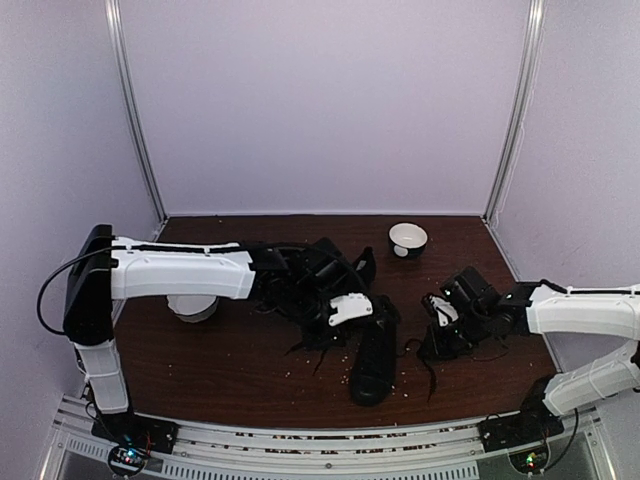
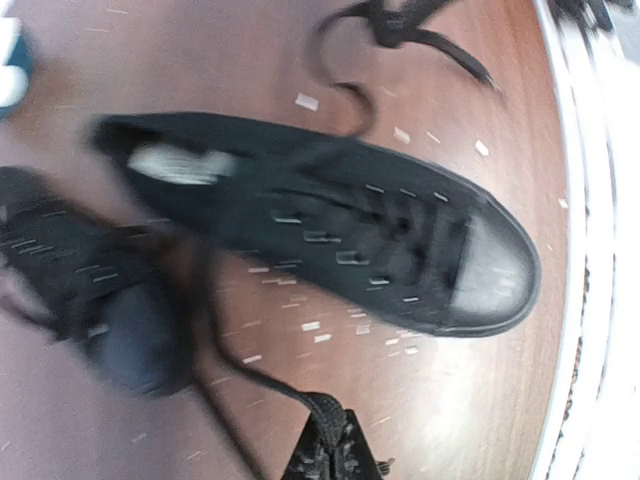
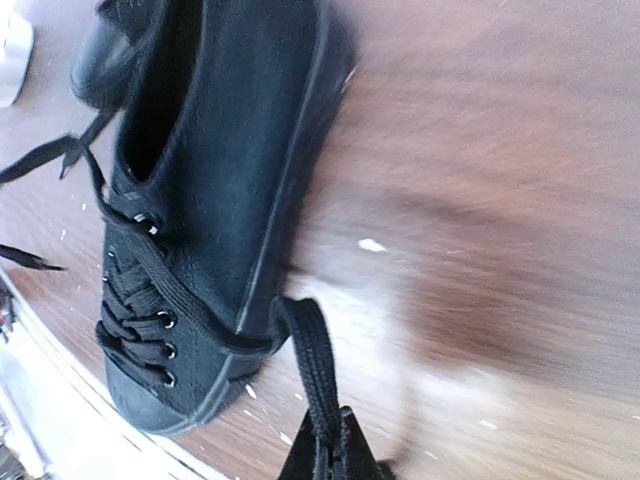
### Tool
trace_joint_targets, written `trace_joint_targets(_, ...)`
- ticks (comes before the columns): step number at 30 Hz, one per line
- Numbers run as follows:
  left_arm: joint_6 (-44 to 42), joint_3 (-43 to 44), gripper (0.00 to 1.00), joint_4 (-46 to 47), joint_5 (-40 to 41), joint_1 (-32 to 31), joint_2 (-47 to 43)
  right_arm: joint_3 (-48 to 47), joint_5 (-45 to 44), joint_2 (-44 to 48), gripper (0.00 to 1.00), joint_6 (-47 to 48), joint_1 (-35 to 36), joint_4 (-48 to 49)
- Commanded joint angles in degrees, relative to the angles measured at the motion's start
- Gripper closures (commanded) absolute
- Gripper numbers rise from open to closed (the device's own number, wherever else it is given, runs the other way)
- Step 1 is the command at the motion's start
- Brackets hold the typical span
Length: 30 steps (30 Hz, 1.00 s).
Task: Tie the shoes
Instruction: Move the shoe to the center of the board, then pass from the left arm to the right
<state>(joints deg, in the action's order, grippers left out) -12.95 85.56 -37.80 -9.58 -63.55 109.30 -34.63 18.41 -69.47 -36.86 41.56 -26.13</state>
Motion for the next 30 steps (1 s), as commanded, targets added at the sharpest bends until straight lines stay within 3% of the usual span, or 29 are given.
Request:
trace_joint_targets(1, 4.83, -0.37, 1.0, 0.53, 5.92, 1.93, -6.69, -5.79, -9.43, 4.49, 1.0, 7.51, -1.25, -17.41)
trace_joint_targets(6, 6.09, 0.9, 1.0, 0.15, 10.6, 2.03, -10.12, -9.13, -7.99, 6.28, 1.0, 10.6, -1.3, -26.23)
trace_joint_targets(10, 5.82, 2.02, 1.0, 0.42, 10.83, 2.03, -11.66, -8.58, -4.62, 7.24, 1.0, 11.59, -1.29, -27.8)
trace_joint_targets(12, 5.75, 2.07, 1.0, 1.38, 9.75, 2.03, -12.04, -7.97, -3.77, 7.69, 0.9, 11.78, -1.31, -27.36)
trace_joint_targets(16, 5.71, 1.65, 1.0, 3.4, 8.79, 2.03, -12.09, -7.99, -2.07, 9.54, 0.52, 12.71, -1.31, -23.59)
trace_joint_targets(22, 5.45, -1.84, 1.0, 10.09, 5.61, 2.03, -13.17, -11.51, -1.34, 12.11, 0.2, 15.05, -0.6, -10.45)
trace_joint_targets(30, 3.65, -9.02, 1.0, 19.51, 4.8, 1.98, -17.87, -5.63, -2.68, 15.22, 0.21, 23.84, 3.29, 18.65)
